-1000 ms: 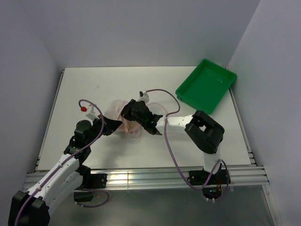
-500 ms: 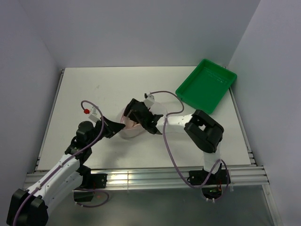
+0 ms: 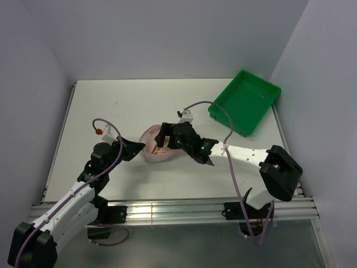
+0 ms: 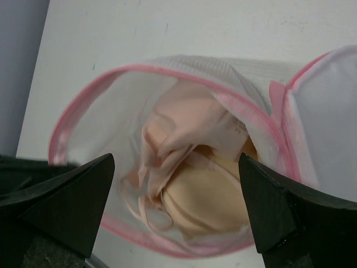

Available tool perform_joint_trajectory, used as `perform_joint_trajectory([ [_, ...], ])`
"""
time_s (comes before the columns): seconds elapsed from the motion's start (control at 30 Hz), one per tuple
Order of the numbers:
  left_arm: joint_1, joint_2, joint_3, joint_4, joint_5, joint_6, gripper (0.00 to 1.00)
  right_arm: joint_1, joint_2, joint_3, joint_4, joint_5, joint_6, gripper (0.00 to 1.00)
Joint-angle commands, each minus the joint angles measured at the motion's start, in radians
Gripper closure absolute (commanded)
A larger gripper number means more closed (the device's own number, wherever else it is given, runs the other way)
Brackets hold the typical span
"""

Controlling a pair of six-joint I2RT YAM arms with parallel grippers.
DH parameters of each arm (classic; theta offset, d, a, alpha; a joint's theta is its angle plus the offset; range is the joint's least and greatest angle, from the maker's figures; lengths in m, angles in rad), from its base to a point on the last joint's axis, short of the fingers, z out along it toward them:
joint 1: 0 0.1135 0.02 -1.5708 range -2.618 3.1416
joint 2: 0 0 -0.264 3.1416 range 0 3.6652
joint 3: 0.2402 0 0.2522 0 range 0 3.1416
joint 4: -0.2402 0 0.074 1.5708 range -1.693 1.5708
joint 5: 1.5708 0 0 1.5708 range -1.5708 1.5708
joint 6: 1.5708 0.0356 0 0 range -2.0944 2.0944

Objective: Place the bra in the laundry bag and zip it closed

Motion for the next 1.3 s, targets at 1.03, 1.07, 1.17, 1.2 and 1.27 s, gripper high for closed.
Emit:
perform_joint_trajectory([
  [1.03,-0.004,-0.022,0.013,0.045,0.007,0.063,1.0,-0.429,-0.147,-0.679,0.573,-0.142,0.452,0.46],
  [1.07,-0.004,-0.02,0.016,0.043,0.013,0.065,1.0,-0.429,-0.155,-0.677,0.589,-0.128,0.448,0.59],
  [1.17,-0.004,-0.017,0.022,0.042,0.026,0.07,1.0,-0.429,-0.238,-0.674,0.593,-0.051,0.391,0.83],
  [1.2,-0.004,-0.016,0.025,0.046,0.036,0.071,1.0,-0.428,-0.273,-0.674,0.554,-0.03,0.368,0.91],
  [1.27,-0.004,-0.002,0.031,0.057,0.05,0.068,1.0,-0.415,-0.386,-0.666,0.497,0.036,0.293,0.98],
])
